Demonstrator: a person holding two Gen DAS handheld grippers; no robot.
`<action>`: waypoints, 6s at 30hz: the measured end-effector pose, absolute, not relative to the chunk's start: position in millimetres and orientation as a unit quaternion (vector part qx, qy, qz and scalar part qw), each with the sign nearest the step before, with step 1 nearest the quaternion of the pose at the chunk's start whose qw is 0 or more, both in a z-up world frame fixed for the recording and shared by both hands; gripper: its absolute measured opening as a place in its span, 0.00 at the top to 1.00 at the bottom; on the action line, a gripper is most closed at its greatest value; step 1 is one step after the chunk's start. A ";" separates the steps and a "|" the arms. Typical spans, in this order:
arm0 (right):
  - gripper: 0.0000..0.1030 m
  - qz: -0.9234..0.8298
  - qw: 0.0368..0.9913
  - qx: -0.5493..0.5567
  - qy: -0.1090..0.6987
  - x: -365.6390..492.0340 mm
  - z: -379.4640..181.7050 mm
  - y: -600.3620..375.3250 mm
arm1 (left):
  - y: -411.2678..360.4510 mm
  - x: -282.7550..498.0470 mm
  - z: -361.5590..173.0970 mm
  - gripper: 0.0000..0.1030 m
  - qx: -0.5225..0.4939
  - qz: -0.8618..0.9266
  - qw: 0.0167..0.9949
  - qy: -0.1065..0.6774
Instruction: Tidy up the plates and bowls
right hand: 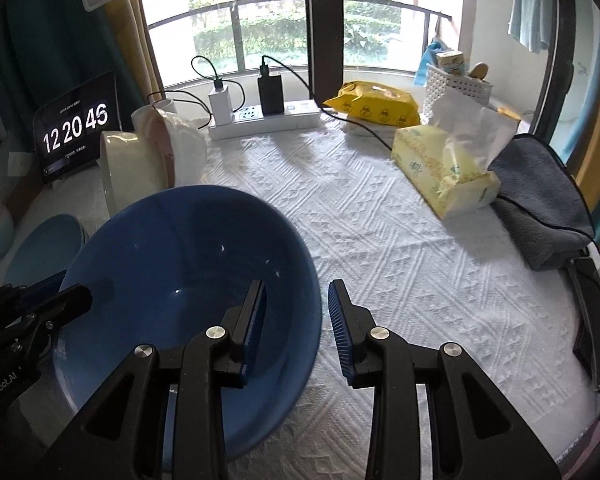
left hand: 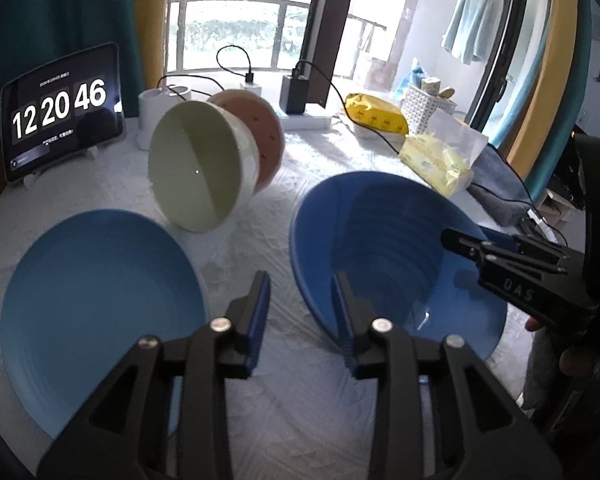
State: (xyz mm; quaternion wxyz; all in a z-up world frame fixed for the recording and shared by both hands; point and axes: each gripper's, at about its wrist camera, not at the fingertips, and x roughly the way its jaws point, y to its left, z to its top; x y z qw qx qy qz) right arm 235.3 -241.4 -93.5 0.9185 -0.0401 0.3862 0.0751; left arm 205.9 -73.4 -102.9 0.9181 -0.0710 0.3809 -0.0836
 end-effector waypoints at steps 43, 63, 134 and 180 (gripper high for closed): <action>0.66 0.113 0.938 -0.091 0.313 229.9 -30.2 -156.9 | 25.2 192.3 -57.9 0.56 -0.089 -0.032 0.949 0.302; 0.66 0.143 0.929 -0.108 0.323 260.3 -36.4 -104.5 | 61.3 219.2 -63.4 0.56 -0.080 -0.021 0.951 0.299; 0.84 0.106 0.888 -0.097 0.437 348.4 -83.1 -61.1 | 55.3 354.5 -139.3 0.76 -0.138 -0.095 0.889 0.426; 0.91 0.100 0.889 -0.082 0.439 339.9 -82.7 -67.9 | 49.8 315.5 -113.5 0.76 -0.108 -0.102 0.911 0.384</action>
